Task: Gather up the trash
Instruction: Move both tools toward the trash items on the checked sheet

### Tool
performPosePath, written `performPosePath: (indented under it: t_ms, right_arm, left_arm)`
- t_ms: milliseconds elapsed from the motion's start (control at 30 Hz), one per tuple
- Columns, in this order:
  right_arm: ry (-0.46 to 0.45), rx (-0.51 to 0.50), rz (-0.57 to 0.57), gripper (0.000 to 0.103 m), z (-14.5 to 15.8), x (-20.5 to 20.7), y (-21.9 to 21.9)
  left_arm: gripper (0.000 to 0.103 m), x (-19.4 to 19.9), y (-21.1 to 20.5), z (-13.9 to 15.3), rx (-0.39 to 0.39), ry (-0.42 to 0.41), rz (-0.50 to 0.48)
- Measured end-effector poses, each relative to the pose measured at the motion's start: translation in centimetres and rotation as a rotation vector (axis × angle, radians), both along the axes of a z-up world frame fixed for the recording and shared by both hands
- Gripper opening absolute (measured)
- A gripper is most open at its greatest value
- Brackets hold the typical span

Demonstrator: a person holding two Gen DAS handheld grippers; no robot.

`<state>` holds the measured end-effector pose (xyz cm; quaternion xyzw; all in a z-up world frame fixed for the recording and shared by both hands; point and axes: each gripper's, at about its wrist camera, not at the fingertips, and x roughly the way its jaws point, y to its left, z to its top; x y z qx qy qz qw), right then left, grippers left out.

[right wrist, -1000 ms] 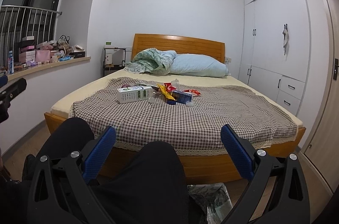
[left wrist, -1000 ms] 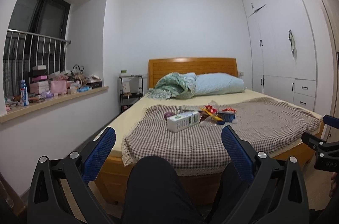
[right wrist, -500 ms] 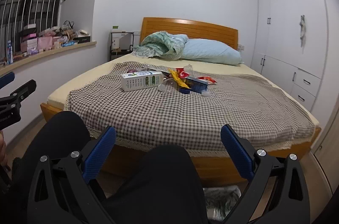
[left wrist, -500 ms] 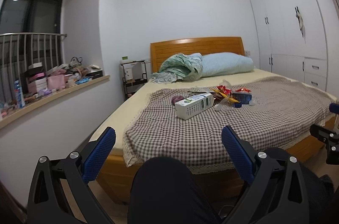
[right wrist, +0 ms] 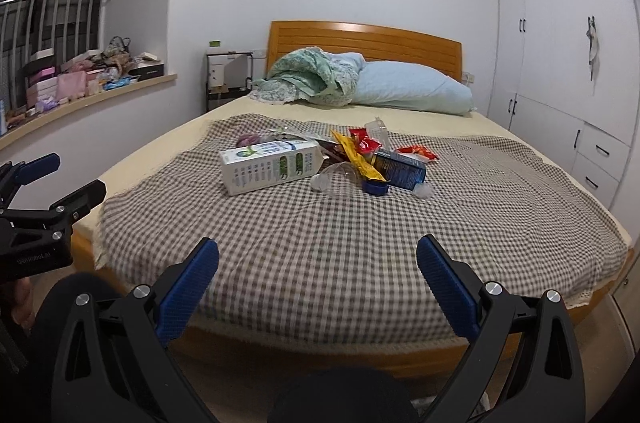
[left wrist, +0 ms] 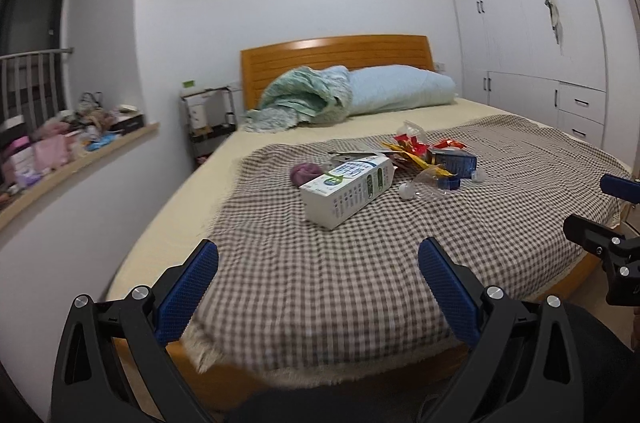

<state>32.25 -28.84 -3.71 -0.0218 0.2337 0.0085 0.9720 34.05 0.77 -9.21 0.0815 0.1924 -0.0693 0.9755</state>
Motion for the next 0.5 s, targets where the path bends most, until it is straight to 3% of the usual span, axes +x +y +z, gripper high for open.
performPosePath:
  t_ms: [133, 233, 367, 500]
  right_arm:
    - [0.018, 0.034, -0.029, 0.095, -0.7, 3.9, -0.4]
    - [0.03, 0.034, -0.045, 0.095, -1.4, 6.4, -0.5]
    - [0.044, 0.027, -0.062, 0.095, -2.4, 9.5, -0.7]
    - [0.062, 0.045, -0.064, 0.095, -3.4, 12.6, -1.4]
  left_arm:
    - [0.097, 6.0, 0.2, -1.0, 0.01, 0.053, -0.053]
    - [0.097, 11.1, 0.5, -1.9, 0.004, 0.142, -0.135]
    - [0.097, 17.6, 0.3, -3.7, 0.062, 0.195, -0.244]
    - [0.097, 23.0, 0.4, -5.3, 0.054, 0.239, -0.287]
